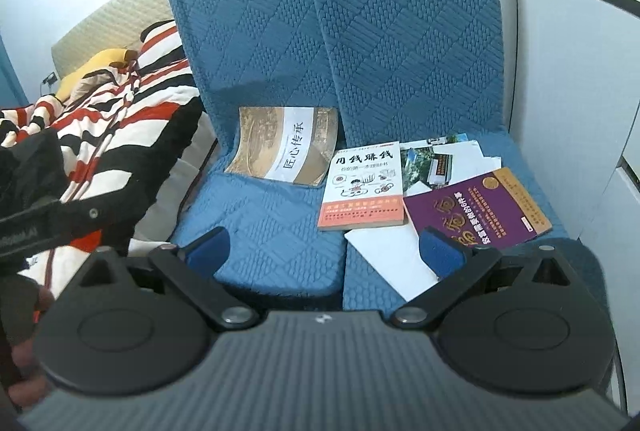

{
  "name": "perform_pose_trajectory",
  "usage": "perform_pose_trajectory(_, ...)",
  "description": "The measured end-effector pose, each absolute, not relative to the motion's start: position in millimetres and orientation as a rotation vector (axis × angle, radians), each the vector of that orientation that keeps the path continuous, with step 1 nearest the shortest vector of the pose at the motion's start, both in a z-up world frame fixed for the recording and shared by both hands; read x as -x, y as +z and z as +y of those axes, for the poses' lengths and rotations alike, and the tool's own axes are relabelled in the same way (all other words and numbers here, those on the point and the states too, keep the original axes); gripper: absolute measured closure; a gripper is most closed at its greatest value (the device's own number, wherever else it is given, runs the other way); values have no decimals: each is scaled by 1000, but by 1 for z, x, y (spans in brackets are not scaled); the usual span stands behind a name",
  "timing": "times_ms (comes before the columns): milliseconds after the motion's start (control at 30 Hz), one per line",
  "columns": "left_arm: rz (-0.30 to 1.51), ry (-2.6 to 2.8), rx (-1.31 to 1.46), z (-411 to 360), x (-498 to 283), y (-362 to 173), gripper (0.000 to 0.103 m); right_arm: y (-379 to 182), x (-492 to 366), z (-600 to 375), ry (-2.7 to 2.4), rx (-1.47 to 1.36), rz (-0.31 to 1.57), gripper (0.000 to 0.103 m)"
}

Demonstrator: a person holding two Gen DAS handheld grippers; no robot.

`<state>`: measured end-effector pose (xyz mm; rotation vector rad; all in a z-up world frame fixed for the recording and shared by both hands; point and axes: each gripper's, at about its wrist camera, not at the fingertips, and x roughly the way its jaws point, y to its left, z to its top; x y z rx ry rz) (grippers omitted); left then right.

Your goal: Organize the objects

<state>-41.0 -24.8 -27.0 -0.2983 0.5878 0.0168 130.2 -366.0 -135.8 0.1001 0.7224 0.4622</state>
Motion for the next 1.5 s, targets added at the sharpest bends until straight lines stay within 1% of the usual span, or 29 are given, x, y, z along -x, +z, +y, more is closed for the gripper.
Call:
perform_pose_trajectory(333, 588, 57, 298, -20, 29, -38, 0, -147, -140, -361, 491, -95, 725, 0)
perform_pose_trajectory(633, 613, 44, 299, -9, 12, -66, 0, -166, -157, -348, 491, -94, 749, 0)
perform_pose_trajectory(767, 638, 102, 293, -3, -3, -86, 0, -179, -170, -340, 487, -66, 744, 0)
perform_pose_trajectory(1167, 640, 120, 257, 15, -53, -132, 0, -222, -206, -318, 482, -38, 743, 0)
perform_pose_trajectory(1500, 708, 150, 284, 29, -111, -159, 0, -234, -244, -298, 488, -37, 714, 0)
